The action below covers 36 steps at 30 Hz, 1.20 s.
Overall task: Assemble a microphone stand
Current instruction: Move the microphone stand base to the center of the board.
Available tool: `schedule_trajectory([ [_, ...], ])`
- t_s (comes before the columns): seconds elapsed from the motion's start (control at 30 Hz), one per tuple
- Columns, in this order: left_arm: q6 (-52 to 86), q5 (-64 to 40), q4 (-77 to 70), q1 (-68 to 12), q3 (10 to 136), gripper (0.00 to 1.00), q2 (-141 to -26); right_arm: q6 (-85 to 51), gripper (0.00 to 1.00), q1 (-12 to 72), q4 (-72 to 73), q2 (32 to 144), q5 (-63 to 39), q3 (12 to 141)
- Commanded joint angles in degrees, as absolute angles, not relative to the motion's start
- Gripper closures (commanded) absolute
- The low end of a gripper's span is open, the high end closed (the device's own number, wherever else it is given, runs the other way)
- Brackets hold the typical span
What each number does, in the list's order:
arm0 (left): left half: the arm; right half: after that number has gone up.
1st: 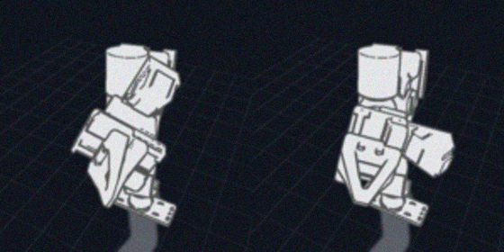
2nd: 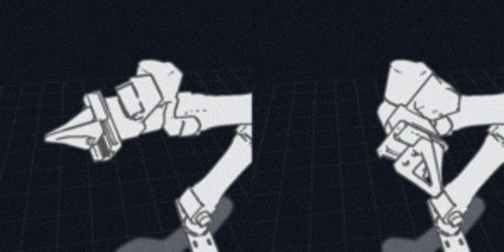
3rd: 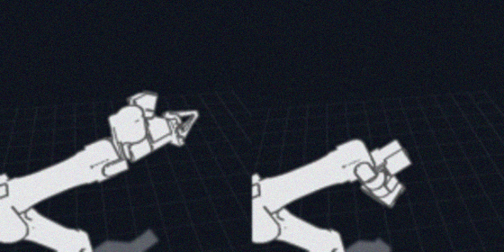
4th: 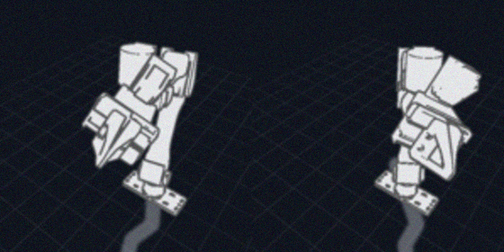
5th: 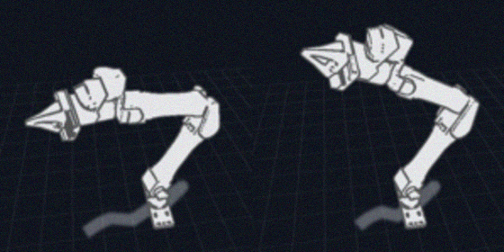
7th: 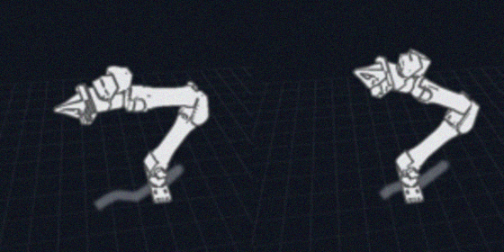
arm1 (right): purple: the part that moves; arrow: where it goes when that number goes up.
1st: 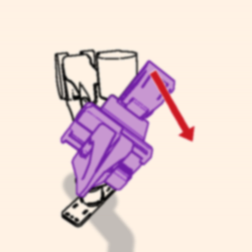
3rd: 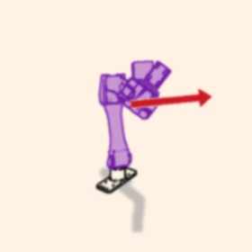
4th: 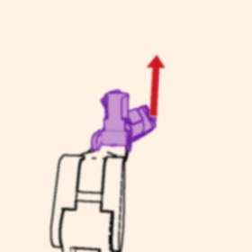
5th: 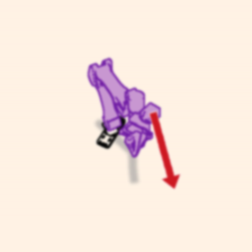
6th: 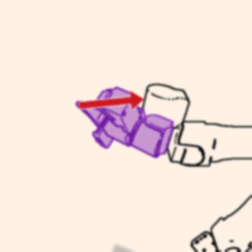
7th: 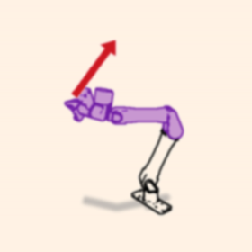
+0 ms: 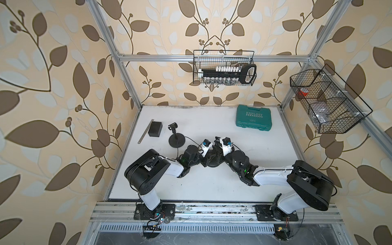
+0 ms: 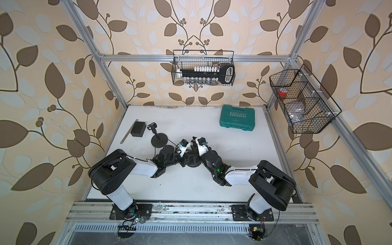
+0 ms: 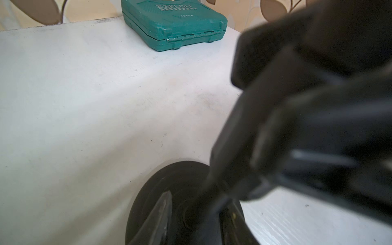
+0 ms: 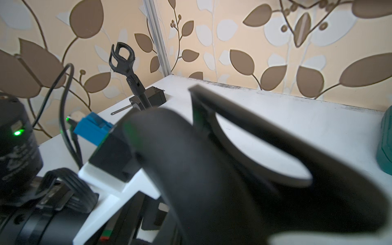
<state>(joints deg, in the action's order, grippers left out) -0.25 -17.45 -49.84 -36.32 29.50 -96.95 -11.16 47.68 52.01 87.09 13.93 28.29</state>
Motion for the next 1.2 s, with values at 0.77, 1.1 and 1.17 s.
schedule_trajectory([
  [0.77, -1.6, -17.3, -50.1, -34.4, 34.1, 0.82, -99.2, -6.1, 1.0, 46.0, 39.6, 88.0, 2.4, 28.0],
  [1.1, -1.0, -18.1, -49.8, -32.9, 36.1, 0.83, -100.2, -6.4, 1.0, 46.0, 39.0, 87.9, 3.0, 28.8],
  [1.17, -0.8, -18.6, -49.8, -32.9, 35.9, 0.79, -100.4, -6.6, 1.0, 45.9, 39.3, 87.9, 3.3, 28.4],
])
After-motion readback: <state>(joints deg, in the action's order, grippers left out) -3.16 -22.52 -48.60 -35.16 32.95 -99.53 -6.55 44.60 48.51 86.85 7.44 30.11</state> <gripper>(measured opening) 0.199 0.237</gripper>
